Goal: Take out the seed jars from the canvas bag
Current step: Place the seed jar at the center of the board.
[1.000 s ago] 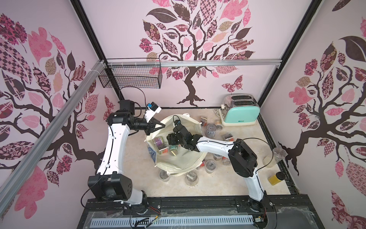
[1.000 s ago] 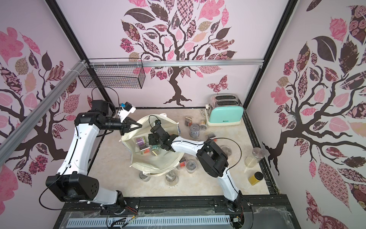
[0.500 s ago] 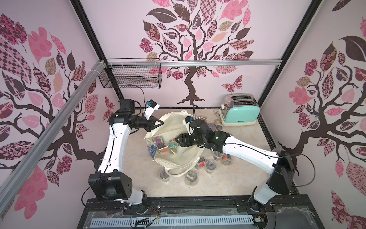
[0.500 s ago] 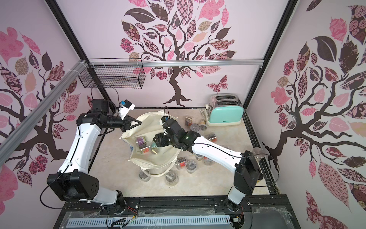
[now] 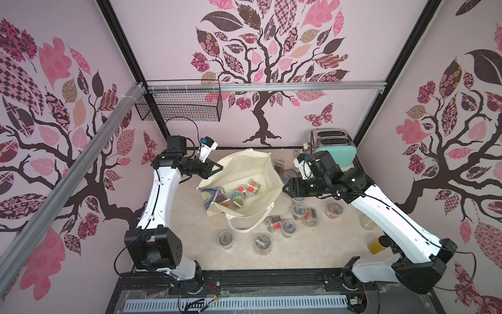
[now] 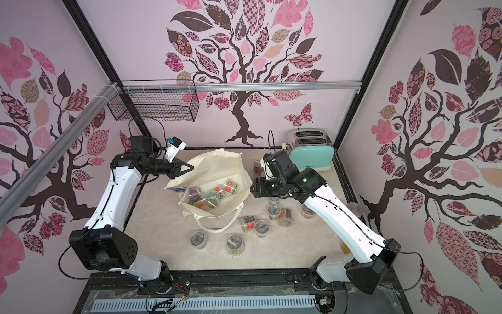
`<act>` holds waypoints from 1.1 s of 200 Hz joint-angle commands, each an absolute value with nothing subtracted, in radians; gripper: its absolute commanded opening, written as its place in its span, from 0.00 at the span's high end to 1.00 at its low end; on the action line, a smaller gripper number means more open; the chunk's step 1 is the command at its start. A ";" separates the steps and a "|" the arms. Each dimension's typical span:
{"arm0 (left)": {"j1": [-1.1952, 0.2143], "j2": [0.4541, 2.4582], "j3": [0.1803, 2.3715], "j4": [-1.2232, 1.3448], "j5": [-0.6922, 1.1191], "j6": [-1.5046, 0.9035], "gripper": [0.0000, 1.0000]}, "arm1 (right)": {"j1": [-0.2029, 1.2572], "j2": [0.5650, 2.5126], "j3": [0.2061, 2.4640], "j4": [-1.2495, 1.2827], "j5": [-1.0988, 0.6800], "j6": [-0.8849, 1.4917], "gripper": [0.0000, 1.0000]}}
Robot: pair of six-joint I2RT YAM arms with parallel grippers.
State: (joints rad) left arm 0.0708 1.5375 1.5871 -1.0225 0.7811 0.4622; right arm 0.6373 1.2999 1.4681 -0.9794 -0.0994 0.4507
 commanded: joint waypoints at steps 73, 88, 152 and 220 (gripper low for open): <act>0.074 1.568 1.641 -1.098 0.877 0.495 1.00 | 0.606 1.170 0.923 -0.947 -0.093 0.576 0.36; 0.073 1.567 1.656 -1.197 0.945 0.598 1.00 | 0.605 1.202 0.863 -0.895 -0.097 0.583 0.36; 0.046 1.555 1.672 -1.310 0.993 0.726 1.00 | 0.605 1.282 0.739 -0.747 -0.081 0.596 0.26; 0.040 1.550 1.662 -1.333 1.009 0.758 1.00 | 0.606 1.161 0.882 -0.898 0.054 0.570 0.09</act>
State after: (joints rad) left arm 0.0502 1.5612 1.6508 -1.2995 0.9482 0.7334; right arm 0.6044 1.2301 0.7689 -0.8127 -0.0380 0.5938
